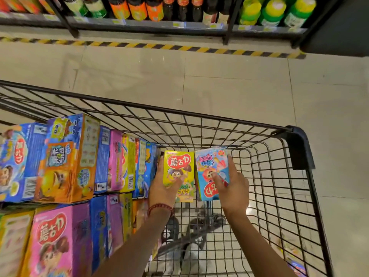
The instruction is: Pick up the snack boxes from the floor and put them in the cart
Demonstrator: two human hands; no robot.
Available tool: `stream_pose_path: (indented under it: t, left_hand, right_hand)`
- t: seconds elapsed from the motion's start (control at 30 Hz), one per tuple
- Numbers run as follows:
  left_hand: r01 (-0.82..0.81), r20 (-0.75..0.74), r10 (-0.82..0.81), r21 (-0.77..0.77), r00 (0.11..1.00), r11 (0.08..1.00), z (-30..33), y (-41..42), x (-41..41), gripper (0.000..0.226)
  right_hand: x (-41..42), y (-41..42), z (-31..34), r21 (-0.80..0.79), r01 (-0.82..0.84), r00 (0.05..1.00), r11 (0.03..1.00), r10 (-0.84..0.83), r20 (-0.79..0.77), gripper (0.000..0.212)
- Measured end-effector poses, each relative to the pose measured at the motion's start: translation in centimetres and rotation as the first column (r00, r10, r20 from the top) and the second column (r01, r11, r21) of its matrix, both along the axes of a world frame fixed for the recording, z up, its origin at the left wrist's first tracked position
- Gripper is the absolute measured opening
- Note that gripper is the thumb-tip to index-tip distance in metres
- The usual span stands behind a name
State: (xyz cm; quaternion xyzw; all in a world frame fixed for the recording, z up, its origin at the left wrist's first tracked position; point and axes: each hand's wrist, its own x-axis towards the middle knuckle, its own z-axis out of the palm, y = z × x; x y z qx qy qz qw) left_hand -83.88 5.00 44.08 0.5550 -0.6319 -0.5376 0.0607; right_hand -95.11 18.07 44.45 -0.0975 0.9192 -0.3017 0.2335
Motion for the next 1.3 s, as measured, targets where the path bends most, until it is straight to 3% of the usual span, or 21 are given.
stream_pose_path:
  t: [0.1, 0.2, 0.3, 0.5, 0.6, 0.7, 0.83, 1.0, 1.1, 1.3]
  left_hand:
    - [-0.012, 0.072, 0.015, -0.038, 0.997, 0.999, 0.2, 0.4, 0.0, 0.077]
    - [0.105, 0.197, -0.066, -0.198, 0.978, 0.975, 0.1, 0.6, -0.2, 0.074]
    - [0.196, 0.304, -0.114, -0.254, 0.946, 0.947, 1.2, 0.3, -0.9, 0.066]
    - [0.367, 0.245, -0.283, -0.435, 0.927, 0.823, 8.1, -0.9, -1.3, 0.060]
    - [0.426, 0.203, -0.383, -0.571, 0.901, 0.702, 13.6, -2.1, -1.6, 0.052]
    - [0.448, 0.181, -0.502, -0.751, 0.846, 0.485, 19.3, -3.2, -2.8, 0.051]
    - [0.510, 0.351, -0.597, -0.852, 0.722, 0.117, 27.7, -3.1, -6.3, 0.050]
    - [0.535, 0.508, -0.589, -0.832, 0.629, -0.145, 37.2, 0.6, -10.6, 0.049]
    - [0.542, 0.558, -0.612, -0.806, 0.561, -0.238, 41.8, 5.4, -12.5, 0.054]
    - [0.390, 0.494, -0.729, -0.860, 0.473, -0.329, 45.8, 18.5, -14.9, 0.051]
  right_hand:
    - [-0.3, -0.1, 0.7, 0.119, -0.027, 0.998, 0.993, 0.033, -0.049, 0.062]
    - [-0.4, -0.3, 1.4, 0.191, -0.057, 0.996, 0.980, 0.068, -0.051, 0.063]
    - [-0.1, -0.6, 2.5, 0.207, -0.072, 0.995, 0.976, 0.085, -0.056, 0.062]
    - [0.6, -1.2, 8.3, 0.158, -0.139, 0.948, 0.978, 0.178, -0.266, 0.059]
    - [0.3, -1.4, 13.0, 0.146, -0.167, 0.844, 0.975, 0.218, -0.491, 0.054]
    - [-0.7, -1.4, 18.6, 0.137, -0.142, 0.656, 0.980, 0.197, -0.729, 0.048]
    - [-2.6, 0.1, 26.5, 0.151, -0.071, 0.521, 0.986, 0.166, -0.837, 0.043]
    - [-5.0, 5.7, 35.2, 0.214, 0.086, 0.428, 0.973, 0.158, -0.890, 0.037]
    - [-5.1, 11.3, 39.2, 0.214, 0.209, 0.394, 0.954, 0.119, -0.911, 0.043]
    - [-3.3, 26.0, 43.7, 0.245, 0.434, 0.342, 0.867, 0.094, -0.935, 0.048]
